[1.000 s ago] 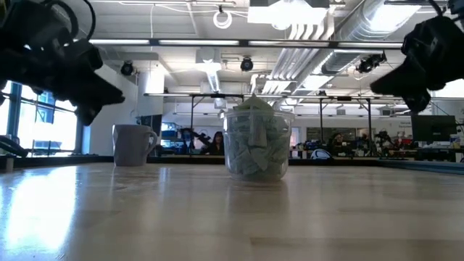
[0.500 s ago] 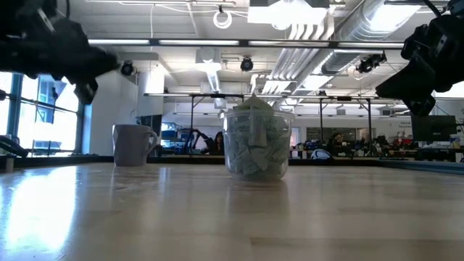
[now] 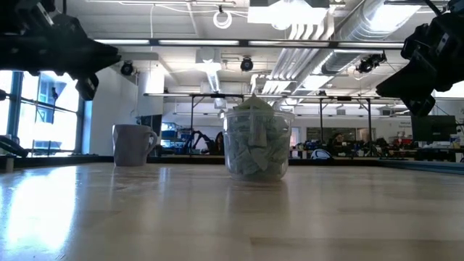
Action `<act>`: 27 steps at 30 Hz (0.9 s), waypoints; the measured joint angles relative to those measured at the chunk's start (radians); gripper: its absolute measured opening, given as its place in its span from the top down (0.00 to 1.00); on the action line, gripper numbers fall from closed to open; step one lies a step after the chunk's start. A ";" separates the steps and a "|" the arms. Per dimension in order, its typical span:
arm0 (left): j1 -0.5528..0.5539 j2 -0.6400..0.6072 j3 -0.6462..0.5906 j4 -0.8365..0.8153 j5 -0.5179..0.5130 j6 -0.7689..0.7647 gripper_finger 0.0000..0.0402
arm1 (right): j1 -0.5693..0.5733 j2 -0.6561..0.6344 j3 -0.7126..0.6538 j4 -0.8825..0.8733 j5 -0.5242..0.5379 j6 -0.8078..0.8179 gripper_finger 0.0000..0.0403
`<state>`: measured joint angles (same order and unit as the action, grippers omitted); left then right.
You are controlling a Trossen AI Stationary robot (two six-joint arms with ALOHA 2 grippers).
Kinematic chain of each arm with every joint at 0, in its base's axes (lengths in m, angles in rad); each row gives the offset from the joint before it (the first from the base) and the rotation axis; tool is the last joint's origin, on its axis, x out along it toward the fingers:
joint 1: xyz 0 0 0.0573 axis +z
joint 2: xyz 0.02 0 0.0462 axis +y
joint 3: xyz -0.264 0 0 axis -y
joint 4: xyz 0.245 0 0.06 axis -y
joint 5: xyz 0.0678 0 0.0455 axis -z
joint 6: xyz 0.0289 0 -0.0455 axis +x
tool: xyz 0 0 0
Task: Pick and place Stevia / Truvia into bins
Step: Return to Home Position
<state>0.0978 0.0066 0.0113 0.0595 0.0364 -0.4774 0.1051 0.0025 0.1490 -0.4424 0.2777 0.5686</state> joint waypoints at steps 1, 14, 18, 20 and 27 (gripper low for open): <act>0.000 -0.002 0.000 -0.014 0.000 0.000 0.76 | 0.000 0.000 0.000 0.001 0.003 0.000 0.88; 0.000 0.000 -0.001 -0.044 -0.004 0.000 0.76 | 0.000 0.020 -0.055 0.217 0.000 0.001 0.87; 0.000 0.000 -0.002 -0.044 -0.004 0.000 0.76 | 0.000 0.021 -0.057 0.209 0.001 -0.001 0.88; 0.000 0.000 -0.002 -0.044 -0.004 0.000 0.76 | 0.000 0.022 -0.065 0.249 0.001 -0.002 0.88; 0.000 0.000 -0.002 -0.044 -0.004 0.000 0.76 | 0.000 0.022 -0.067 0.256 0.001 -0.008 0.87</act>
<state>0.0978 0.0063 0.0097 0.0154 0.0326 -0.4774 0.1047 0.0246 0.0818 -0.1864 0.2790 0.5610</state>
